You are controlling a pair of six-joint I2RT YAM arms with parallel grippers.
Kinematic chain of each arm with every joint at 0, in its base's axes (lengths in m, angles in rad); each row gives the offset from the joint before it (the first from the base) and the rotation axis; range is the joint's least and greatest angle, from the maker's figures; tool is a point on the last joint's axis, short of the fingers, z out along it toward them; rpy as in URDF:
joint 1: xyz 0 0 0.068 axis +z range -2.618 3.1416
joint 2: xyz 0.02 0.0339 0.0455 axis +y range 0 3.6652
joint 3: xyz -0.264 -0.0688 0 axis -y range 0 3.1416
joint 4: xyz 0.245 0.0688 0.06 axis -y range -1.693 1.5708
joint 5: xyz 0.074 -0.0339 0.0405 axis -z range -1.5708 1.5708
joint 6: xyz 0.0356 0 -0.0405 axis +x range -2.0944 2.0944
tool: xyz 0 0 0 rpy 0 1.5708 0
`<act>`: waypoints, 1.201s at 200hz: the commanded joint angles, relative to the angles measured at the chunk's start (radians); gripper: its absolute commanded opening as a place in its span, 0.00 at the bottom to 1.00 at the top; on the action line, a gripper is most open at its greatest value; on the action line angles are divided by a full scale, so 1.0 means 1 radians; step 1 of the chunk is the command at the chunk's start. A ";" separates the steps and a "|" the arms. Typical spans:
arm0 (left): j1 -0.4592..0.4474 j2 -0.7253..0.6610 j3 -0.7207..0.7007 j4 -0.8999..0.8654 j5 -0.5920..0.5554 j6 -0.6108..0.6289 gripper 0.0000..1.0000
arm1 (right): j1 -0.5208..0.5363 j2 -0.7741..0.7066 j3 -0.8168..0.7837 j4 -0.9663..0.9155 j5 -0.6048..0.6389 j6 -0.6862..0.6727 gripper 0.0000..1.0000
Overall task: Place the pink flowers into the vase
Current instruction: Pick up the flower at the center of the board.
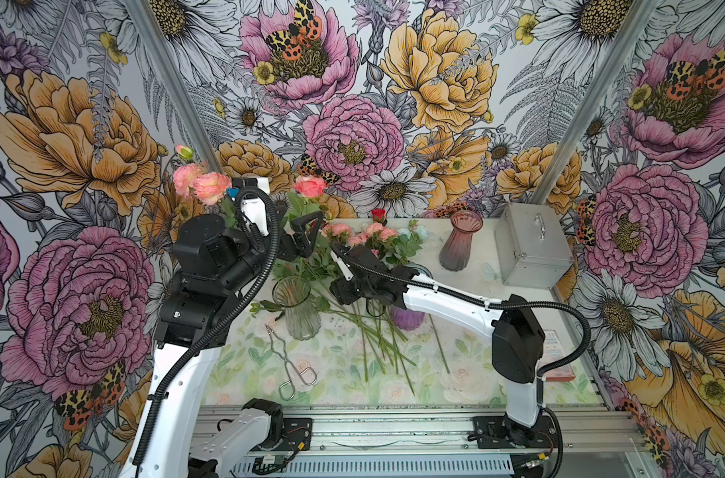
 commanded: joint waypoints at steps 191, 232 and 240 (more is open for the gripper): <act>0.009 -0.028 -0.028 0.017 0.021 0.003 0.98 | -0.036 0.216 0.036 -0.001 0.065 0.053 0.33; 0.009 -0.026 -0.028 0.017 0.022 0.000 0.99 | -0.037 0.240 0.049 -0.001 0.048 0.057 0.29; 0.010 -0.025 -0.029 0.017 0.022 0.000 0.98 | -0.037 0.244 0.052 -0.001 0.049 0.057 0.28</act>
